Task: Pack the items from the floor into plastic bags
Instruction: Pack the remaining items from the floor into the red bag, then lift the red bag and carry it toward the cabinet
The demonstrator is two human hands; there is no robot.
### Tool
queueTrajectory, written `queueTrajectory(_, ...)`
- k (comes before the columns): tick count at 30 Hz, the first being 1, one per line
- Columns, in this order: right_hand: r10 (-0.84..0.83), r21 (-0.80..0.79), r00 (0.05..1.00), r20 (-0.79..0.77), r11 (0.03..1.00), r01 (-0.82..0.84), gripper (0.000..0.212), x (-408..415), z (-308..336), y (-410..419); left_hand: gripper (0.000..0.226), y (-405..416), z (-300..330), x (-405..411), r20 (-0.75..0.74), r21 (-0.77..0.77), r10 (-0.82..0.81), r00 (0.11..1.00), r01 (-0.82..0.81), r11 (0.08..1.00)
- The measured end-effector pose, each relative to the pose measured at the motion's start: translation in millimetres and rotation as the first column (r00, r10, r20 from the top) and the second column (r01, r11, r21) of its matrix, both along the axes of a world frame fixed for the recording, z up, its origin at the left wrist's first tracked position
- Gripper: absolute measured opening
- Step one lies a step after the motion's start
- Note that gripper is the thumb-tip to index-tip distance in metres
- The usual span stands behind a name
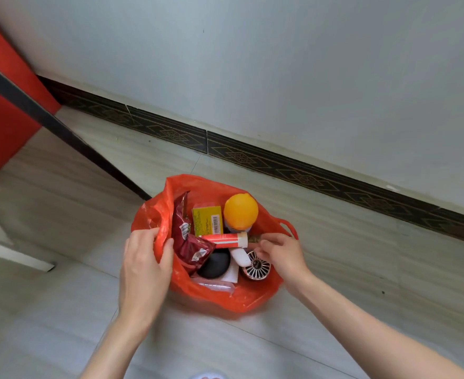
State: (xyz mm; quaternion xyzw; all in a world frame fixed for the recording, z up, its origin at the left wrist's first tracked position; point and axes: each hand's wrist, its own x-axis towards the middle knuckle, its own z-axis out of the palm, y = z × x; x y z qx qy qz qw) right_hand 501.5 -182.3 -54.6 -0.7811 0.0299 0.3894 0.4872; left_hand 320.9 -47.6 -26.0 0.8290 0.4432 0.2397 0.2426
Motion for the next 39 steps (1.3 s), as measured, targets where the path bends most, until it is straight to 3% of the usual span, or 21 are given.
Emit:
queueTrajectory(3,-0.070,-0.086,0.982,0.177,0.993,0.086,0.020,16,-13,-4,0.018,-4,-3,5,-0.026,0.059,0.008,1.000,-0.006,0.998)
queueTrajectory(6,0.099,-0.302,0.929,0.357,0.953,0.014,0.036,31,-16,-11,0.018,-7,-5,7,-0.031,0.067,-0.016,0.999,0.018,0.998)
queueTrajectory(14,0.398,-0.357,0.916,0.046,0.863,-0.357,0.053,72,-28,-8,0.011,-8,-6,10,-0.039,0.067,-0.091,0.995,0.093,0.993)
queueTrajectory(18,0.383,-0.322,0.918,0.100,0.886,-0.334,0.028,82,-28,-23,0.007,-14,-1,12,-0.032,0.070,-0.097,0.995,0.099,0.993)
queueTrajectory(20,0.413,-0.282,0.905,0.099,0.884,-0.373,0.039,86,-18,-27,0.004,-13,-3,9,-0.042,0.060,-0.079,0.996,0.081,0.995)
queueTrajectory(23,0.410,-0.150,0.908,0.085,0.906,-0.396,0.038,91,-2,-30,0.005,-18,-11,5,-0.070,-0.004,-0.060,0.996,0.060,0.998)
queueTrajectory(26,0.365,-0.031,0.929,-0.059,0.930,-0.367,0.029,92,17,-41,0.013,-31,-9,8,-0.037,-0.131,0.034,0.999,-0.039,0.991)
queueTrajectory(30,0.281,0.053,0.941,-0.189,0.960,-0.276,0.022,79,61,-65,0.025,-43,31,17,-0.069,-0.341,0.268,0.961,-0.275,0.899)
queueTrajectory(33,0.175,0.079,0.955,-0.239,0.984,-0.161,0.023,63,115,-68,0.026,-43,76,12,-0.142,-0.565,0.415,0.899,-0.418,0.712)
queueTrajectory(35,0.155,0.040,0.954,-0.256,0.988,-0.150,0.025,45,153,-66,0.030,-42,119,6,-0.209,-0.662,0.433,0.877,-0.452,0.598)
queueTrajectory(39,0.168,-0.035,0.959,-0.227,0.983,-0.180,0.030,11,236,-58,0.032,-35,217,-8,-0.191,-0.730,0.400,0.897,-0.402,0.553)
